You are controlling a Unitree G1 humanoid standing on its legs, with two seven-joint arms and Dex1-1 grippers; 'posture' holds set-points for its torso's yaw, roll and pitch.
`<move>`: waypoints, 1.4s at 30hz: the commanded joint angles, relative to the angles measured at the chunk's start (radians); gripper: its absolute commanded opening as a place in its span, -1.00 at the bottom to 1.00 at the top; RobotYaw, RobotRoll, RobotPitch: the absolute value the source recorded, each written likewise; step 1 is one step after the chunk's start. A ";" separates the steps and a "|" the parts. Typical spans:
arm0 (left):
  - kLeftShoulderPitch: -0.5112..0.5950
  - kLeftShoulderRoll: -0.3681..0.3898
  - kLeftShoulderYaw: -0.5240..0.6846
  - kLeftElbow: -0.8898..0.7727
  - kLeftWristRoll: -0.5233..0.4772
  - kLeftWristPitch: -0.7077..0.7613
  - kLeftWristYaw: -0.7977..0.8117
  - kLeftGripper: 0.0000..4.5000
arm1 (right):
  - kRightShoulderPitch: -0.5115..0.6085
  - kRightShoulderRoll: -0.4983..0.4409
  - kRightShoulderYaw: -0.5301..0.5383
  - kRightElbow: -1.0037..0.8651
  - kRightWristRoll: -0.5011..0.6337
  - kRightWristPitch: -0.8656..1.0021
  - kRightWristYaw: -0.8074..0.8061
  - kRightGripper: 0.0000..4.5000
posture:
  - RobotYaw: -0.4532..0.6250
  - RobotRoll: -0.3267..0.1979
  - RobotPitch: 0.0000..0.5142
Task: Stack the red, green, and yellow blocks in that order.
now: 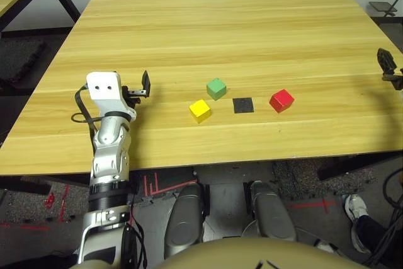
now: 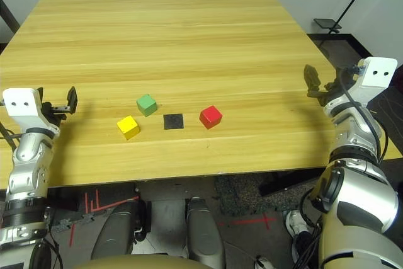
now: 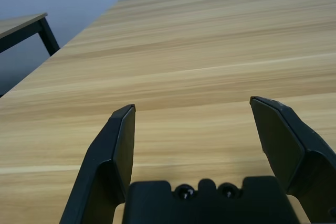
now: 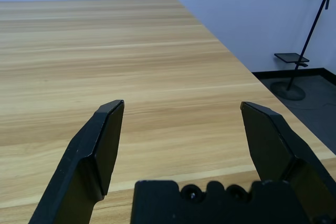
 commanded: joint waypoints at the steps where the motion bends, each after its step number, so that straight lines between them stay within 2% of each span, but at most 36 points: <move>1: -0.006 0.000 0.005 0.031 0.013 -0.021 0.022 0.98 | 0.004 -0.025 0.004 0.007 -0.010 0.023 0.005 1.00 | 0.22 -0.30 -0.54; 4: -0.019 -0.005 0.002 0.043 0.001 -0.006 0.022 0.98 | 0.002 -0.036 0.033 0.004 -0.034 0.037 0.037 1.00 | 0.23 -0.29 -0.53; 6: -0.021 0.007 0.007 -0.039 -0.045 0.051 -0.006 0.98 | -0.014 -0.042 0.077 -0.005 -0.066 0.074 0.105 1.00 | 0.22 -0.29 -0.51; 9: -0.064 0.080 0.003 -0.182 -0.126 0.176 -0.090 0.98 | -0.074 -0.056 0.208 -0.038 -0.154 0.143 0.292 1.00 | 0.24 -0.34 -0.50; 14: -0.191 0.225 -0.021 -0.320 -0.235 0.375 -0.215 0.98 | -0.209 -0.051 0.455 -0.095 -0.312 0.169 0.669 1.00 | 0.34 -0.39 -0.58; 19: -0.299 0.294 -0.056 -0.411 -0.320 0.551 -0.268 0.98 | -0.330 -0.004 0.571 -0.084 -0.385 0.135 0.845 1.00 | 0.40 -0.38 -0.68; 22: -0.326 0.317 -0.085 -0.421 -0.322 0.601 -0.291 0.98 | -0.378 0.042 0.621 -0.068 -0.422 0.081 0.900 1.00 | 0.48 -0.43 -0.73; 25: -0.329 0.314 -0.094 -0.433 -0.323 0.631 -0.286 0.98 | -0.402 0.058 0.719 -0.051 -0.457 0.006 0.951 1.00 | 0.52 -0.47 -0.76; 31: -0.283 0.264 -0.088 -0.501 -0.314 0.663 -0.226 0.98 | -0.473 0.108 0.889 -0.015 -0.516 -0.113 0.952 1.00 | 0.62 -0.52 -0.79; 42: -0.184 0.197 -0.083 -0.631 -0.310 0.719 -0.137 0.98 | -0.524 0.192 0.938 0.006 -0.592 -0.218 0.952 1.00 | 0.76 -0.62 -0.62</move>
